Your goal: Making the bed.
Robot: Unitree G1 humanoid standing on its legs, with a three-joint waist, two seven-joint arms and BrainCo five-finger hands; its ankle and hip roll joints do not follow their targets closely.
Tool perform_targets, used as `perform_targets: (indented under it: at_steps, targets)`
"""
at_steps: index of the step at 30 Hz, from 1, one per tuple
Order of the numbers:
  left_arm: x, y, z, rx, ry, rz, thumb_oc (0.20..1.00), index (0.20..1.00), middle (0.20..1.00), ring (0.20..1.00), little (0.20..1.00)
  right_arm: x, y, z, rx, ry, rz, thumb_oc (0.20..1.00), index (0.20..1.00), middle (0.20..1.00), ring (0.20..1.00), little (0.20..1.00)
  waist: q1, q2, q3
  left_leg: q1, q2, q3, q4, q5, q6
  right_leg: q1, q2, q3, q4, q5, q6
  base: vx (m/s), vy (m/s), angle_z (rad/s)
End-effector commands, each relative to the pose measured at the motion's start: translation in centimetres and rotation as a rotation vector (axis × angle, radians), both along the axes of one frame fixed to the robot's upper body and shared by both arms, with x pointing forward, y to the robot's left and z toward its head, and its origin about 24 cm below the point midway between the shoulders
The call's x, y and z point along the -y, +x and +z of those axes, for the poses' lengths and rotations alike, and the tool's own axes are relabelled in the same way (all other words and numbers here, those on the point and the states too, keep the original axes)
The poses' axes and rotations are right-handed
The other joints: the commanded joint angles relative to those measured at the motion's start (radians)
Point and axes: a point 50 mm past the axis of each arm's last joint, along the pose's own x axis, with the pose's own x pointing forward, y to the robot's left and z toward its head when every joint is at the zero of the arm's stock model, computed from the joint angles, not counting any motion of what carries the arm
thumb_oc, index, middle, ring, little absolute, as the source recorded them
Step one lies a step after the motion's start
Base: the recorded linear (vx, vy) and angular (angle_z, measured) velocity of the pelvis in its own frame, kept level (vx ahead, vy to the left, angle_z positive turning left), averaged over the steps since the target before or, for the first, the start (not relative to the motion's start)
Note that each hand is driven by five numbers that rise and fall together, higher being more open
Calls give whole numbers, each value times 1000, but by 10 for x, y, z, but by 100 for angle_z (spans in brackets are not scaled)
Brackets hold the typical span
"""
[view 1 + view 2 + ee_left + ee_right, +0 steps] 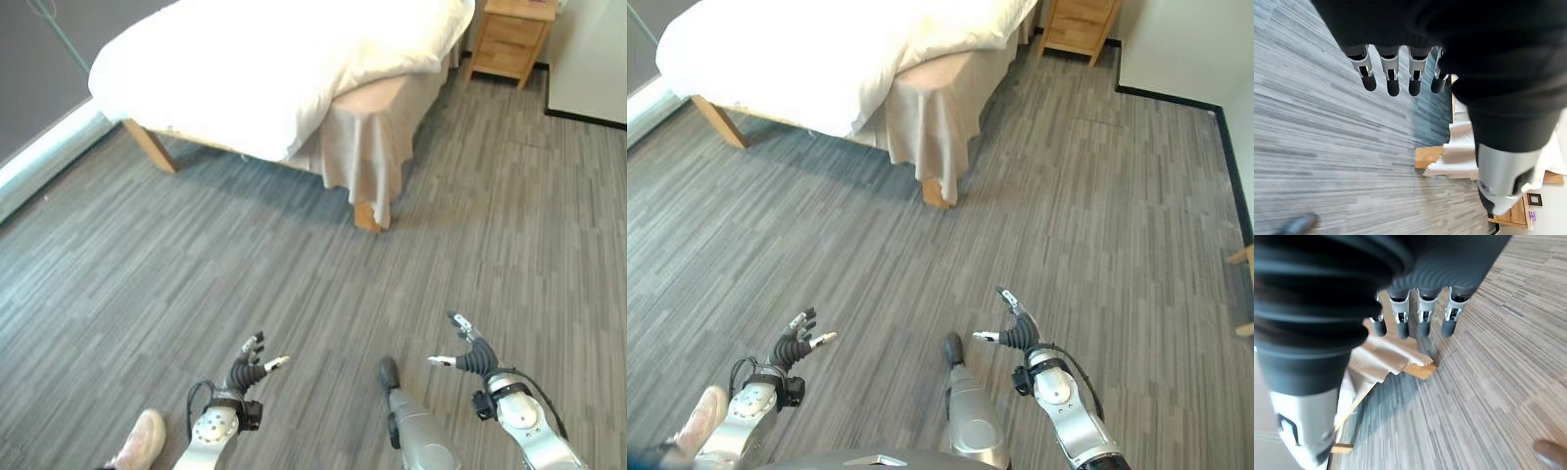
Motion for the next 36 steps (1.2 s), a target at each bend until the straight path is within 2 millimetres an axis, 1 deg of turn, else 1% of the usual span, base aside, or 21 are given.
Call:
perform_targets:
  at_steps: [1, 2, 3, 4, 6, 8, 9, 11, 12, 13, 14, 16, 17, 20, 21, 24, 26, 29, 31, 33, 36]
  targets:
    - [-11, 19, 31, 164, -3, 22, 1000, 1000, 1000, 1000, 1000, -13, 25, 32, 150, 46, 62, 1000, 1000, 1000, 1000, 1000, -23, -45, 43, -87, 43, 5, 331, 347, -68, 70, -44, 53, -128, -27, 27, 541, -463, 0]
    - [-5, 27, 35, 194, -64, 40, 1000, 1000, 1000, 1000, 1000, -8, 28, 33, 153, 48, 40, 1000, 1000, 1000, 1000, 1000, 9, -88, 88, -213, 12, 53, 623, 326, -63, 162, -71, 79, -139, -49, -8, 396, -279, -14]
    - [-3, 31, 38, 213, -66, 31, 1000, 1000, 1000, 1000, 1000, -9, 30, 35, 161, 39, 45, 1000, 1000, 1000, 1000, 1000, 30, -107, 103, -273, 5, 77, 701, 293, -52, 192, -81, 100, -144, -60, -12, 387, -280, -15]
    - [-3, 31, 39, 214, -65, 31, 1000, 1000, 1000, 1000, 1000, -9, 30, 36, 162, 40, 44, 1000, 1000, 1000, 1000, 1000, 30, -112, 101, -277, 0, 79, 701, 297, -52, 189, -86, 102, -145, -58, -11, 247, -92, -88]
    - [1, 33, 46, 250, -73, 18, 1000, 1000, 1000, 1000, 1000, -11, 33, 36, 161, 23, 59, 1000, 1000, 1000, 1000, 1000, 92, -115, 114, -430, -34, 170, 672, 184, -40, 262, -77, 150, -151, -113, -9, 511, -8, -127]
    - [0, 32, 47, 257, -69, 15, 1000, 1000, 1000, 1000, 1000, -12, 32, 35, 154, 26, 63, 1000, 1000, 1000, 1000, 1000, 110, -118, 109, -470, -29, 204, 602, 179, -36, 289, -83, 169, -155, -134, -5, 508, 58, -102]
    - [0, 30, 46, 253, -57, 13, 1000, 1000, 1000, 1000, 1000, -13, 30, 29, 126, 37, 56, 1000, 1000, 1000, 1000, 1000, 131, -86, 103, -464, 4, 248, 302, 165, -8, 349, -66, 173, -155, -190, 5, 627, 160, -85]
    - [-2, 23, 40, 228, -49, 38, 1000, 1000, 1000, 1000, 1000, -14, 26, 22, 95, 49, 54, 1000, 1000, 1000, 1000, 1000, 159, -50, 97, -427, -19, 253, -71, 223, 10, 408, -45, 194, -155, -239, 16, 649, 197, -43]
    - [-2, 23, 40, 228, -50, 38, 1000, 1000, 1000, 1000, 1000, -14, 27, 22, 95, 48, 54, 1000, 1000, 1000, 1000, 1000, 162, -52, 98, -414, -22, 256, -95, 239, 9, 409, -47, 197, -155, -237, 16, 586, 167, -24]
    - [-3, 24, 39, 225, -46, 55, 1000, 1000, 1000, 1000, 1000, -12, 24, 17, 79, 54, 41, 1000, 1000, 1000, 1000, 1000, 189, -29, 91, -442, -1, 253, -306, 308, -7, 467, -38, 205, -155, -284, 21, 527, 134, -19]
    - [-2, 25, 39, 224, -37, 51, 1000, 1000, 1000, 1000, 1000, -12, 22, 14, 66, 55, 36, 1000, 1000, 1000, 1000, 1000, 196, -30, 90, -453, 3, 259, -352, 324, -13, 494, -47, 204, -155, -297, 25, 543, 142, -41]
    - [-4, 20, 34, 199, -24, 47, 1000, 1000, 1000, 1000, 1000, -13, 19, 9, 44, 37, 45, 1000, 1000, 1000, 1000, 1000, 197, -26, 77, -433, 3, 247, -373, 317, -8, 520, -51, 209, -155, -317, 36, 465, 159, -33]
    - [-4, 21, 33, 189, -1, 30, 1000, 1000, 1000, 1000, 1000, -16, 14, 6, 35, 30, 45, 1000, 1000, 1000, 1000, 1000, 194, -22, 59, -411, 11, 236, -373, 375, -14, 543, -67, 219, -155, -326, 49, 701, 288, -23]
    - [-6, 23, 34, 185, 22, 15, 1000, 1000, 1000, 1000, 1000, -23, 11, 3, 34, 44, 44, 1000, 1000, 1000, 1000, 1000, 181, -55, 33, -356, 6, 266, -370, 365, 4, 525, -105, 242, -54, -314, 92, 518, 226, -23]
    - [-8, 24, 35, 182, 35, 7, 1000, 1000, 1000, 1000, 1000, -24, 11, 3, 39, 44, 47, 1000, 1000, 1000, 1000, 1000, 177, -72, 34, -326, -5, 278, -366, 342, 13, 508, -120, 240, 26, -286, 113, 391, 146, -71]
    - [-16, 31, 44, 213, 73, 16, 1000, 1000, 1000, 1000, 1000, -31, 17, 10, 68, 35, 77, 1000, 1000, 1000, 1000, 1000, 163, -84, 56, -243, -5, 291, -367, 287, 37, 365, -105, 249, 303, -71, 174, 368, 124, -82]
    - [-19, 34, 46, 226, 91, 29, 1000, 1000, 1000, 1000, 1000, -34, 19, 12, 83, 31, 86, 1000, 1000, 1000, 1000, 1000, 151, -65, 69, -198, 14, 291, -373, 260, 45, 274, -99, 215, 398, -54, 170, 310, 121, -12]
    - [-20, 40, 53, 263, 102, 41, 1000, 1000, 1000, 1000, 1000, -38, 21, 12, 91, 41, 86, 1000, 1000, 1000, 1000, 1000, 132, -54, 74, -160, 13, 284, -373, 227, 45, 209, -109, 143, 355, -107, 139, 264, 78, 16]
    - [-21, 45, 60, 302, 92, 58, 1000, 1000, 1000, 1000, 1000, -37, 22, 14, 98, 54, 75, 1000, 1000, 1000, 1000, 1000, 98, -52, 75, -119, 1, 255, -373, 194, 41, 153, -38, 109, 173, -223, 93, 513, 29, 46]
    - [-21, 47, 63, 320, 91, 66, 1000, 1000, 1000, 1000, 1000, -34, 22, 13, 95, 51, 65, 1000, 1000, 1000, 1000, 1000, 76, -54, 77, -94, -8, 224, -373, 172, 38, 153, -20, 116, 70, -218, 86, 401, -30, 82]
    - [-18, 54, 75, 390, 76, 81, 1000, 1000, 1000, 1000, 1000, -27, 22, 14, 105, 26, 36, 1000, 1000, 1000, 1000, 1000, 55, -65, 70, -30, -32, 115, -373, 120, 34, 135, 4, 229, -105, -158, 83, 467, -128, 135]
